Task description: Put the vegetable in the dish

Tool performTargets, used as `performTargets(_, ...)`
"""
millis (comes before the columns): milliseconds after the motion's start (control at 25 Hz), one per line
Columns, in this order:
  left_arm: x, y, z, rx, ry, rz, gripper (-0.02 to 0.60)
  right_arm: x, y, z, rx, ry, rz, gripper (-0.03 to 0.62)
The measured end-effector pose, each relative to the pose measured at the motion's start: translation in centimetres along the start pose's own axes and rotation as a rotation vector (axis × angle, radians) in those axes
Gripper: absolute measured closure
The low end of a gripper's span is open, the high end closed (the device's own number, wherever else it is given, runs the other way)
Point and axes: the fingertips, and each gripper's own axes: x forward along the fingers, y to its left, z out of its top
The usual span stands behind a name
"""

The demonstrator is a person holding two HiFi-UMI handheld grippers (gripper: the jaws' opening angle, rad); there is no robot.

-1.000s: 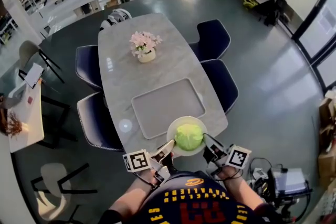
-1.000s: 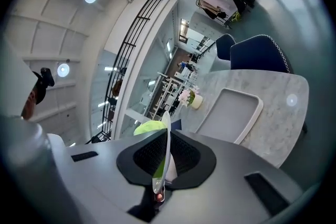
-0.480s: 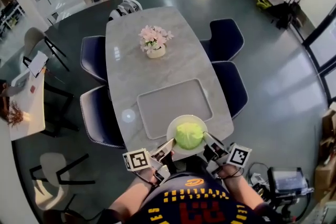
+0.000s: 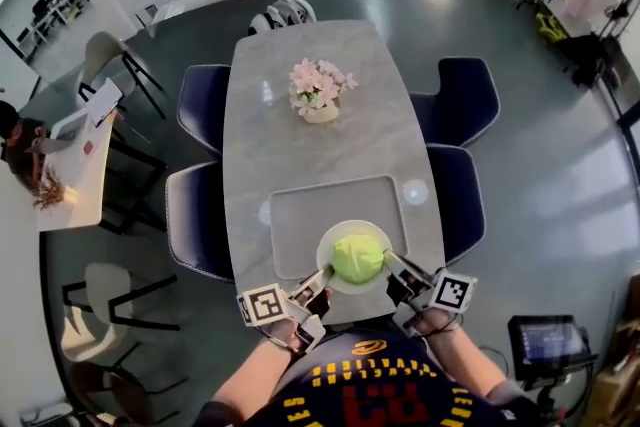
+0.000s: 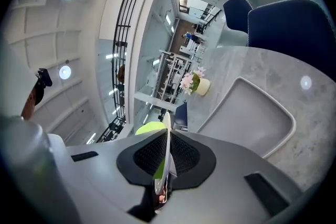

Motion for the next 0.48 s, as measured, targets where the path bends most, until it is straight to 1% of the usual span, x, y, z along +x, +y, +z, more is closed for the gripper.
performTargets(120,1.7,0.8,0.3,0.006,-0.031,0.05,0.57,0.5,-1.2,1.9,0.002,0.045,0.019,0.576)
performTargets(200,2.4,1.5,0.3,-0.022,-0.057,0.074,0.571,1.0,-2.1,2.7,0.01,0.076,0.03,0.576)
performTargets(280,2.6,2.5,0.6,-0.024,-0.077,0.129,0.57,1.5,-2.9,3.2,0.016,0.109,0.039,0.576)
performTargets(320,2.9,2.7,0.8,-0.025,-0.089,0.124,0.571,1.8,-3.3,3.4,0.019,0.123,0.041,0.576)
performTargets(400,3.7,2.8,1.5,-0.02,-0.106,0.087,0.571,2.5,-4.2,3.8,0.022,0.148,0.046,0.576)
performTargets(480,4.1,3.4,2.3,-0.023,-0.115,0.079,0.571,3.4,-5.1,3.9,0.026,0.164,0.052,0.576)
